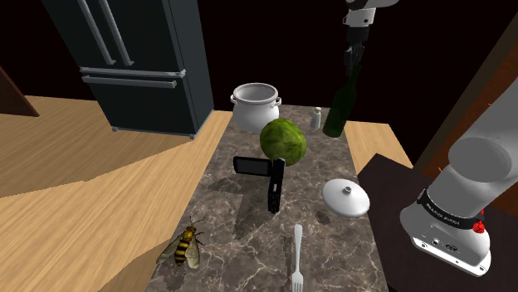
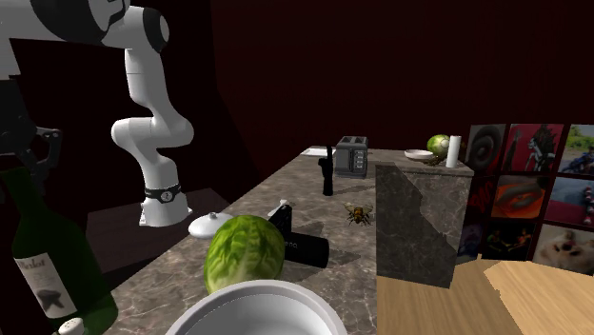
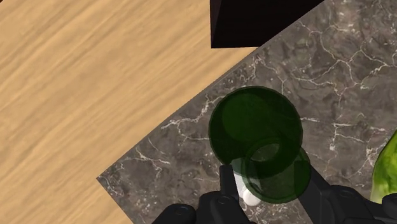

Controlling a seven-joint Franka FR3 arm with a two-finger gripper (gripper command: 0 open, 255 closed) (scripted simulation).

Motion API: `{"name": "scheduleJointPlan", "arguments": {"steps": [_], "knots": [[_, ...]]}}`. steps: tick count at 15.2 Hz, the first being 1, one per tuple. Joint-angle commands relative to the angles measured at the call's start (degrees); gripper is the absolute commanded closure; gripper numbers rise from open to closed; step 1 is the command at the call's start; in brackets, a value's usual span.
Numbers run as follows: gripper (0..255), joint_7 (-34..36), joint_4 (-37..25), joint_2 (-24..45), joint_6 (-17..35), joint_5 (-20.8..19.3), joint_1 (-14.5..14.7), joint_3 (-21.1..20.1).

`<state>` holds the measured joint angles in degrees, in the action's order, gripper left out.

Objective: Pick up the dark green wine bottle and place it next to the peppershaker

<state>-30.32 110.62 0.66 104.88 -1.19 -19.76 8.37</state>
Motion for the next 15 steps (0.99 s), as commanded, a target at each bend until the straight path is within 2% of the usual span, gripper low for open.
{"name": "scheduleJointPlan", "arguments": {"steps": [1, 4, 5, 10, 14, 15], "knots": [[255, 0.0, 0.0, 0.0, 0.1, 0.0, 0.0, 0.0], [255, 0.0, 0.0, 0.0, 0.1, 0.0, 0.0, 0.0], [0, 0.0, 0.0, 0.0, 0.1, 0.0, 0.0, 0.0], [0, 0.0, 0.0, 0.0, 0.0, 0.0, 0.0, 0.0], [0, 0.0, -7.4, 0.1, -7.3, 0.1, 0.1, -0.1], [0, 0.0, -7.4, 0.1, -7.3, 0.1, 0.1, -0.1]]}}
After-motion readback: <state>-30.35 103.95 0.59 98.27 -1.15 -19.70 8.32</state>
